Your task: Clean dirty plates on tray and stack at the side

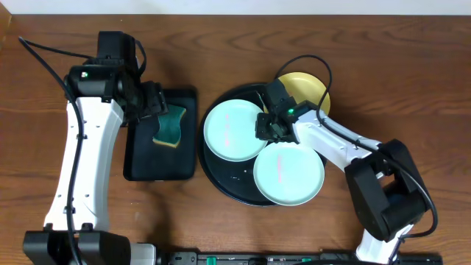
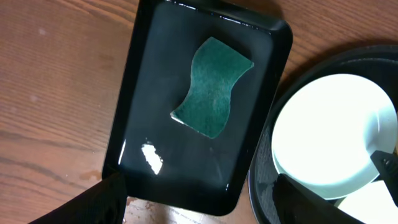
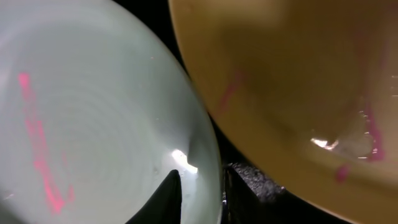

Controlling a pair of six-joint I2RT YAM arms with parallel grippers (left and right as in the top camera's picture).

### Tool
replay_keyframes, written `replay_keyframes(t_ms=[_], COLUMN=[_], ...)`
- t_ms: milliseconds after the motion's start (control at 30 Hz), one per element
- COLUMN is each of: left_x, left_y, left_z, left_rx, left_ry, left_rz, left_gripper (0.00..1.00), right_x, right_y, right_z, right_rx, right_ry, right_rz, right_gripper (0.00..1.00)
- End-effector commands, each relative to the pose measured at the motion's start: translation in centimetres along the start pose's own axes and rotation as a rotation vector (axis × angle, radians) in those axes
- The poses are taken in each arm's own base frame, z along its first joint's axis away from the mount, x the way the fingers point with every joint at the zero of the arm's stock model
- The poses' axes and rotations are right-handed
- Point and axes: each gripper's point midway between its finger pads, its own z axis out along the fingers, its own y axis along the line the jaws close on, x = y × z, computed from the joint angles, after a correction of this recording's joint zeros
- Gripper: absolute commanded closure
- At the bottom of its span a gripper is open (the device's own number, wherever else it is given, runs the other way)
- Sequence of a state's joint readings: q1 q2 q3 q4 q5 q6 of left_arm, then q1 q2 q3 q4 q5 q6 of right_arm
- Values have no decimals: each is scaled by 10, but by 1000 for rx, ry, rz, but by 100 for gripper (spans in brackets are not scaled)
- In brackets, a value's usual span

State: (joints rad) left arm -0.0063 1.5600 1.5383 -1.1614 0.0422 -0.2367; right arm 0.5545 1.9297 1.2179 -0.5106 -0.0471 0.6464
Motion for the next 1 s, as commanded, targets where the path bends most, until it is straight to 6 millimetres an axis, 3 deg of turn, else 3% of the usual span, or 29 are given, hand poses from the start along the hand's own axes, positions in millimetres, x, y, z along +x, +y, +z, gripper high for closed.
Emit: replay_keyframes(t_ms=[0,67,200,600,867,967], left_x=[6,8,10,31,23,22], left_y=[5,6,6,6,1,-9], left_z=[14,21,35,101,156,171], left_rx=[-21,-24,-28,-25,-15,49], left_ry=[30,41,52,191,219,224], left_rz=[-17,-17,-9,87,188,250], left_gripper=[24,24,25,26,37,38], right_x=[-3,-1,-2,-1,0,0], right_y=[-2,-4,-3,-3,-4,-4], right_z=[9,15,17,16,16,16], right_rx=[37,44,37,40,42,42], right_ry=[-12,-2,-4,0,2,2], right_rz=[4,5,4,4,3,3], right_gripper=[80,83,98,99,99,99])
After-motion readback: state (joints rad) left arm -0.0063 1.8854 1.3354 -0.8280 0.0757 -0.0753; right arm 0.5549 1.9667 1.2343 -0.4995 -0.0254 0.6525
